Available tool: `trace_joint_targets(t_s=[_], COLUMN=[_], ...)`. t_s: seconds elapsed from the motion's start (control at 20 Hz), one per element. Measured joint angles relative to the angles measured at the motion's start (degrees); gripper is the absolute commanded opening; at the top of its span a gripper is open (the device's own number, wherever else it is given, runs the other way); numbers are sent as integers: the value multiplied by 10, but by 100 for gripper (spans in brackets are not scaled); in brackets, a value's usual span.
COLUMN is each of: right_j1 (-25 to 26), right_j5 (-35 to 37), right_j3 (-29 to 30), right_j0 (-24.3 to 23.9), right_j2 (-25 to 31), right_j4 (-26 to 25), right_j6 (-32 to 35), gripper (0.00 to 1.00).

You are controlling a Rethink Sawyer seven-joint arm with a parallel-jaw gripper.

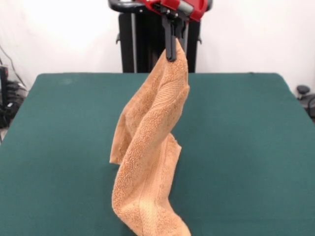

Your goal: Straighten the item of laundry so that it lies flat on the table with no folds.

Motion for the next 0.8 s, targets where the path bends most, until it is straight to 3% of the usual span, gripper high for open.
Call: trace_joint_targets(t_s=[0.4, 0.8], right_j1=[5, 44], right_j5=[3, 90], right_j3=[22, 61], right_j0=[-22, -113], right_j2=[12, 79], right_j4=[0, 0], right_j6=[0, -2], gripper=[0, 0])
